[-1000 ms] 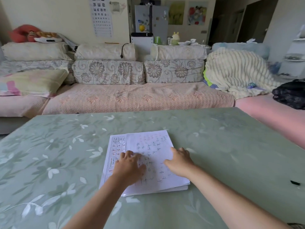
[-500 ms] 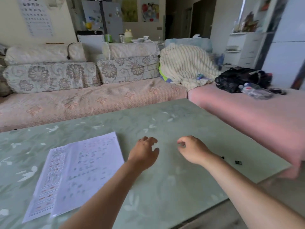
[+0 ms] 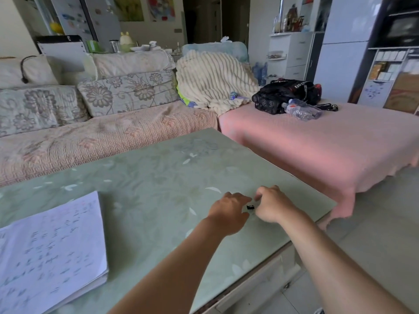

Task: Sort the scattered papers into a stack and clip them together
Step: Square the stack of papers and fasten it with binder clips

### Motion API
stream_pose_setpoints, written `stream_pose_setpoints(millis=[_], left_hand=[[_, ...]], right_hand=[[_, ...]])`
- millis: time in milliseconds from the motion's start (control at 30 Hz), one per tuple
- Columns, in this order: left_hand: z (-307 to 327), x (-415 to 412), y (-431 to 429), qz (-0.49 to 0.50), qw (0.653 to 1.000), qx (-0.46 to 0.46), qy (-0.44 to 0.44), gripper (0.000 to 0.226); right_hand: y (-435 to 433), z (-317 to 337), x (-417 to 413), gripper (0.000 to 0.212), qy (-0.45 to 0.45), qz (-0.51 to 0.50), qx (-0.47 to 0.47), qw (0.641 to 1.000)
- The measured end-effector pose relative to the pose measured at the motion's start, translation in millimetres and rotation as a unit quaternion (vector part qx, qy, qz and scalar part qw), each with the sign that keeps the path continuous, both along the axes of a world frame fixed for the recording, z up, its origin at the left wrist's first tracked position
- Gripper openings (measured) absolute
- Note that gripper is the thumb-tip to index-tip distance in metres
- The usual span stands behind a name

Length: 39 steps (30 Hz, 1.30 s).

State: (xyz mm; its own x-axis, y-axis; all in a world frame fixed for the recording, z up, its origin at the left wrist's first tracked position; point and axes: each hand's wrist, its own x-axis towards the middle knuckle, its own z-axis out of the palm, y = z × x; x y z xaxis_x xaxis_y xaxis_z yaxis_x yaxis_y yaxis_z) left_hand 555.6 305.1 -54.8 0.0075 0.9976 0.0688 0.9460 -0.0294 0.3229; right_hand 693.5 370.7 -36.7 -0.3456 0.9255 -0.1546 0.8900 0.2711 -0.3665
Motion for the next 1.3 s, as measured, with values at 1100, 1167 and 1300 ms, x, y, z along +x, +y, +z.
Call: stream_pose_setpoints(millis=[1100, 1167, 1300], left_hand=[[7, -118, -78, 0.151, 0.972, 0.127, -0.127, 0.013], [12, -140, -100, 0.160, 0.967, 0.157, -0.125, 0.018], [26, -187, -150, 0.204, 0.960, 0.176, -0.073, 0.024]], right_hand=[[-28, -5, -97, 0.036, 0.141, 0.183, -0.005, 0.973], [-41, 2, -120, 0.030, 0.138, 0.210, -0.001, 0.968], [-79, 20, -173, 0.017, 0.159, 0.271, 0.012, 0.949]])
